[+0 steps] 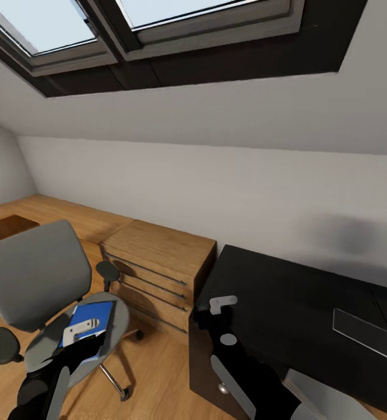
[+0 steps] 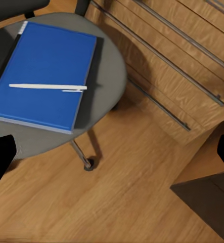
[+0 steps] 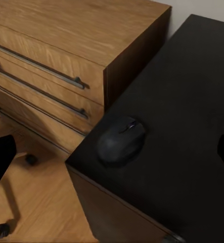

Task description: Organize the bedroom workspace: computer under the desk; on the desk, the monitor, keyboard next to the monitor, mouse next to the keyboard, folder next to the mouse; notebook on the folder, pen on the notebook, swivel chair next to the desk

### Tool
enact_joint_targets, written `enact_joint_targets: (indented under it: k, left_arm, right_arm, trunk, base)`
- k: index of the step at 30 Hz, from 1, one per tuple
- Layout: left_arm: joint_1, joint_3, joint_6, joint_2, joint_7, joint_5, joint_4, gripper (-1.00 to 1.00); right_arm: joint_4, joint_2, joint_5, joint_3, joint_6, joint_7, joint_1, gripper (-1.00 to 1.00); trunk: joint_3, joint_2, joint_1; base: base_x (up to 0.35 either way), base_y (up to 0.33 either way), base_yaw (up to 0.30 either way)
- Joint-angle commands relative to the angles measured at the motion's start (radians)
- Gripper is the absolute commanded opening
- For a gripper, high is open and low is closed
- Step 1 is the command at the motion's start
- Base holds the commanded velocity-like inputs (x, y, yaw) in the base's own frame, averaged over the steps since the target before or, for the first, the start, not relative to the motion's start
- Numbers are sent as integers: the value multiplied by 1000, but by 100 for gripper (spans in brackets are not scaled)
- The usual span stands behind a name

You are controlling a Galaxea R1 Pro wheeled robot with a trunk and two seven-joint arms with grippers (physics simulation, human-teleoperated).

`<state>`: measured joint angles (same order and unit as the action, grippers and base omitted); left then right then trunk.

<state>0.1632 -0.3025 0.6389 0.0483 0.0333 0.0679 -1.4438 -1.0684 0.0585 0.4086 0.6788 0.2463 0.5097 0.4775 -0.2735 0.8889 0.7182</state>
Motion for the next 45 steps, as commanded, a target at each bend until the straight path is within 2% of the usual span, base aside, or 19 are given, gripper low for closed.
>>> enact_joint_targets:
  k: [1, 5, 9, 13, 14, 15, 17, 18, 19, 21, 23, 26, 31, 32, 34, 37, 45]
  left_arm:
    - [1, -1, 5, 1, 3, 7, -1, 100]
    - [1, -1, 5, 1, 2, 7, -1, 100]
    - [1, -1, 6, 0, 2, 7, -1, 100]
    - [1, -1, 7, 0, 2, 7, -2, 100]
    - [1, -1, 7, 0, 2, 7, -3, 100]
    - [1, -1, 7, 1, 2, 7, -4, 100]
    - [1, -1, 7, 1, 2, 7, -4, 100]
    - [1, -1, 6, 1, 2, 7, -5, 100]
    - [1, -1, 6, 2, 2, 7, -6, 100]
    - [1, -2, 6, 3, 2, 7, -15, 100]
    - [1, -2, 7, 5, 1, 8, -37, 100]
    - [1, -3, 8, 14, 1, 9, -77, 100]
    - [1, -4, 8, 26, 0, 10, -94, 100]
    - [1, -4, 8, 28, 0, 10, -96, 100]
    - [1, -4, 8, 28, -1, 10, -96, 100]
    - [1, -4, 9, 28, -1, 10, -97, 100]
    - [1, -8, 10, 27, 0, 12, -137, 100]
  right_arm:
    - [-1, -1, 6, 3, 4, 8, 1, 100]
    - [-1, -3, 6, 0, 4, 3, 1, 100]
    - [1, -4, 4, -3, -3, -41, 1, 100]
    - [119, -1, 4, -12, -48, -90, 34, 100]
    - [149, 0, 4, -13, -57, -95, 54, 100]
    - [214, 3, 7, -14, -77, -107, 106, 100]
    - [289, 10, 8, -15, -97, -121, 165, 100]
    - [424, 26, 11, -16, -132, -148, 249, 100]
    - [475, 33, 11, -16, -145, -157, 276, 100]
    - [679, 51, 16, -17, -208, -200, 377, 100]
    - [782, 57, 22, -18, -250, -236, 436, 100]
    - [878, 64, 40, -20, -286, -290, 485, 100]
    - [942, 92, 50, -24, -290, -314, 500, 100]
    - [952, 101, 52, -31, -211, -317, 502, 100]
    - [952, 102, 64, -39, -170, -317, 502, 100]
    - [951, 109, 142, -55, -112, -318, 503, 100]
    - [942, 116, 235, -63, -85, -318, 503, 100]
  trunk:
    - [-3, 1, 0]
    - [-5, 1, 0]
    - [-6, 1, 0]
    - [-6, 1, 0]
    - [-6, 1, 0]
    - [-6, 1, 0]
    - [-6, 1, 0]
    - [-6, 1, 0]
    - [-6, 1, 0]
    - [-6, 1, 0]
    - [-6, 1, 0]
    - [-6, 1, 0]
    - [-6, 1, 0]
    - [-6, 1, 0]
    - [-6, 1, 0]
    - [-6, 1, 0]
    - [-6, 1, 0]
  base:
    - [0, 0, 211]
    - [0, 0, 132]
    - [0, 0, 22]
    - [0, 0, 4]
    - [0, 0, 2]
    - [0, 0, 1]
    - [0, 0, 0]
    - [0, 0, 0]
    - [0, 0, 0]
    - [0, 0, 0]
    - [0, 0, 0]
    - [0, 0, 0]
    - [134, 28, 0]
    - [300, 85, 0]
    - [306, 92, 0]
    - [232, 84, 0]
    - [41, 16, 0]
